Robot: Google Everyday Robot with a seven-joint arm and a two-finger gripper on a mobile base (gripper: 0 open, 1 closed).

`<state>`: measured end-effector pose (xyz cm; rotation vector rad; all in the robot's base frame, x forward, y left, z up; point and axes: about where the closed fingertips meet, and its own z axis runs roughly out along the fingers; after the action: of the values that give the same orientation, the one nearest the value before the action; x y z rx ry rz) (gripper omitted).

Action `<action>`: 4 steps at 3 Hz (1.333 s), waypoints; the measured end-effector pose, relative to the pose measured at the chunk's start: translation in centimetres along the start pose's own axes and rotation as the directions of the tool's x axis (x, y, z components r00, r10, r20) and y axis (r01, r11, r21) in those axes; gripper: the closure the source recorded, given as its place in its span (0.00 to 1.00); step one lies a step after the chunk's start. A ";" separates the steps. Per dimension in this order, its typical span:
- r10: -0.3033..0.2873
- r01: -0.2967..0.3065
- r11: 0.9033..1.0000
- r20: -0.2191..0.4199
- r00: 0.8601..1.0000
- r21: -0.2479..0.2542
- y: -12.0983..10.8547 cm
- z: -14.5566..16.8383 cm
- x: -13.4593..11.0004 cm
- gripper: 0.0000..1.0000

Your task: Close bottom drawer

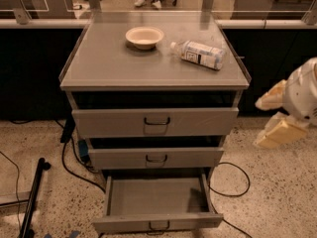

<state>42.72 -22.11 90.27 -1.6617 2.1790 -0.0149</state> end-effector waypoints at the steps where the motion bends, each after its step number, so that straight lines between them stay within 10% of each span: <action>1: 0.002 -0.001 1.000 0.062 0.998 -0.007 1.8 4.7 2.0 0.64; 3: 0.024 -0.019 0.998 0.073 0.997 -0.060 3.0 10.9 4.1 1.00; 4: 0.024 -0.020 0.998 0.080 0.996 -0.062 3.3 11.5 3.8 1.00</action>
Offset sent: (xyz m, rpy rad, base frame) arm 0.0052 -0.0065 -0.1921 0.1174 0.1101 -0.0083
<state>42.47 -22.06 77.73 -1.6414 2.1571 0.1239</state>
